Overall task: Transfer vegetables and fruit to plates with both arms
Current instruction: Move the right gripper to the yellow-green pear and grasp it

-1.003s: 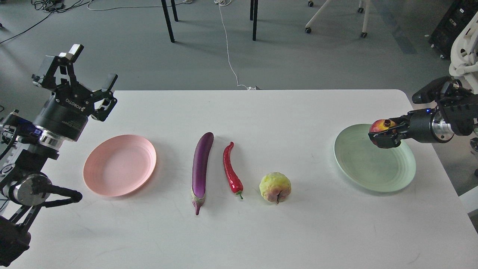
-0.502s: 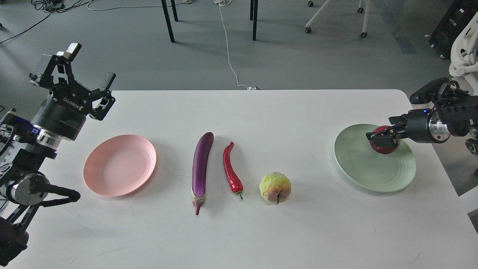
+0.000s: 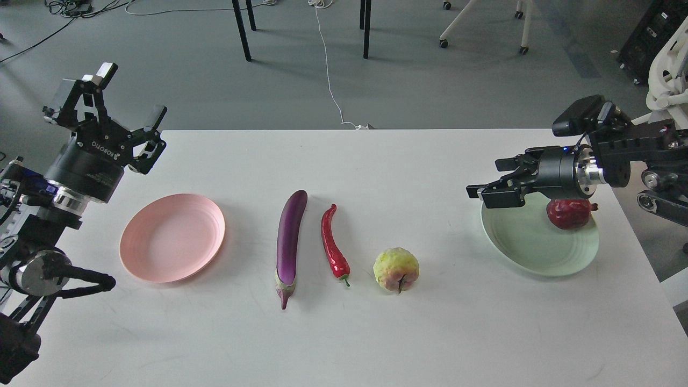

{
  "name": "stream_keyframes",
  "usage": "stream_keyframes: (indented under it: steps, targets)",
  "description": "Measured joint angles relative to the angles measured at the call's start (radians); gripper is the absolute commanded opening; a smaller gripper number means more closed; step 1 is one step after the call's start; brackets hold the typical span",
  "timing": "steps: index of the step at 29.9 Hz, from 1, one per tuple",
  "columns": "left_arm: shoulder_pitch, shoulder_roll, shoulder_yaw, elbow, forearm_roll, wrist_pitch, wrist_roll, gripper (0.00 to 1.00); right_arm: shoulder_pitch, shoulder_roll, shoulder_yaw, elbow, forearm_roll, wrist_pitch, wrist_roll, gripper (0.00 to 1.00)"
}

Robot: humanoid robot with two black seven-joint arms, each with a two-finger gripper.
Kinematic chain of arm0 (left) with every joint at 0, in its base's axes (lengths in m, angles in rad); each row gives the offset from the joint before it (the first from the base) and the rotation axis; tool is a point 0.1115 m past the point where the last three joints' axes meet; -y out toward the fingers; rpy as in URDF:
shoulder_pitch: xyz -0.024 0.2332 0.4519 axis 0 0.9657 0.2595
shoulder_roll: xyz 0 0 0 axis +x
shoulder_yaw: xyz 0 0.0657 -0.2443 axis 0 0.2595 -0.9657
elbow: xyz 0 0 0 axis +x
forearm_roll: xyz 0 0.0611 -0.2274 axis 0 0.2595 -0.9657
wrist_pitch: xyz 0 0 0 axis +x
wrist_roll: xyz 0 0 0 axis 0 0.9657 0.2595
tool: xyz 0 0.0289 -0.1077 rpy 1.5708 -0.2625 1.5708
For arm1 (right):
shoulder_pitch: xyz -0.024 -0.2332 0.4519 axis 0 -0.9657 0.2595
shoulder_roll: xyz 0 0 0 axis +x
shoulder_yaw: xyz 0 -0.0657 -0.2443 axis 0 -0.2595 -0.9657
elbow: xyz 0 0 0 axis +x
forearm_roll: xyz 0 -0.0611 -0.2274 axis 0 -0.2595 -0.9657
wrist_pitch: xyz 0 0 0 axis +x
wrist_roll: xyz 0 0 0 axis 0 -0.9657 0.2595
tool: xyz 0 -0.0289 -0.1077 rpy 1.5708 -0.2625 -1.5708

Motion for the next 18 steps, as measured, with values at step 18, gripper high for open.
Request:
stream_keyframes:
  steps: [18]
  targets:
    - [0.023,0.005,-0.003,-0.018,0.001,0.003,0.0,0.98,0.077,0.258,-0.11,0.082,-0.009,0.116,0.0,0.98]
